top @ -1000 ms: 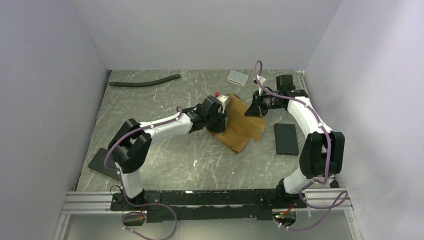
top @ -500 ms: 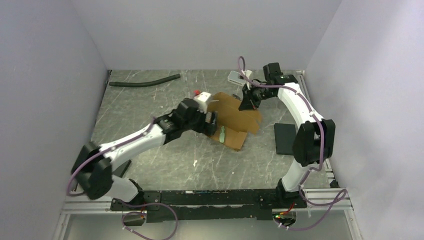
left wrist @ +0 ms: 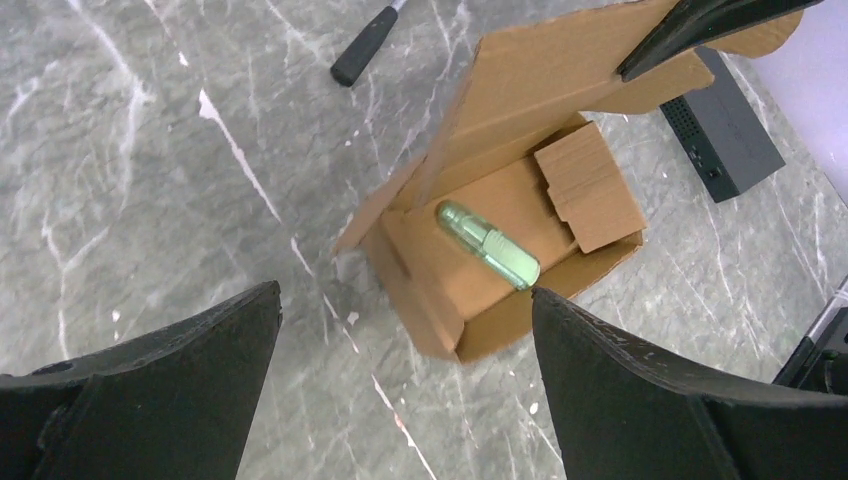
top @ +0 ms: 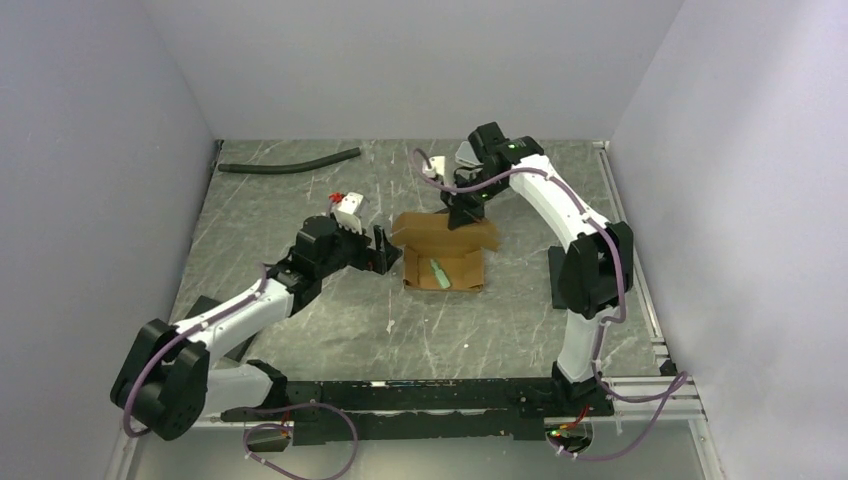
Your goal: Fold the paper box
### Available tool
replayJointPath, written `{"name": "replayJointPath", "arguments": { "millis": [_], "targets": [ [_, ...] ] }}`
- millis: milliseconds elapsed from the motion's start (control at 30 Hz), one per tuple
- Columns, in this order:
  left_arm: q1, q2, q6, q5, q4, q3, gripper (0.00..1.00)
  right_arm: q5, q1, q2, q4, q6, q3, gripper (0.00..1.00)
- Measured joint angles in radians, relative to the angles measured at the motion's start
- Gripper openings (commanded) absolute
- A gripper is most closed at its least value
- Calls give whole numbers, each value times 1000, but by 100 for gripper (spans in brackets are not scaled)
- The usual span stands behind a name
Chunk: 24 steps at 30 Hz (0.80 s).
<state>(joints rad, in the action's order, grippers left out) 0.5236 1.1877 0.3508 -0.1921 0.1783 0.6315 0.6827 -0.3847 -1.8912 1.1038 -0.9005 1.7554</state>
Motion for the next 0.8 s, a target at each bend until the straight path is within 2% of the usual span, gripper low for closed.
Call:
{"name": "replayJointPath", "arguments": {
  "millis": [167, 267, 400, 533, 700, 733, 800],
  "targets": [
    [-5, 69, -58, -56, 220, -72, 99, -10, -51, -36, 47, -77, 75, 1],
    [-6, 102, -102, -66, 283, -76, 94, -13, -53, -61, 61, -103, 99, 2],
    [-6, 133, -153, -66, 340, -74, 72, -13, -53, -68, 70, -117, 103, 3],
    [-6, 188, -174, -59, 332, -45, 56, -17, -53, -69, 70, -114, 110, 4],
    [-6, 224, -183, -29, 302, -15, 26, -22, -52, -69, 67, -89, 110, 8],
    [-6, 224, -185, -24, 296, -14, 13, -23, -52, -69, 64, -80, 110, 17],
    [-5, 224, -184, -19, 281, -13, 3, -24, -50, -69, 56, -61, 109, 36]
  ]
}}
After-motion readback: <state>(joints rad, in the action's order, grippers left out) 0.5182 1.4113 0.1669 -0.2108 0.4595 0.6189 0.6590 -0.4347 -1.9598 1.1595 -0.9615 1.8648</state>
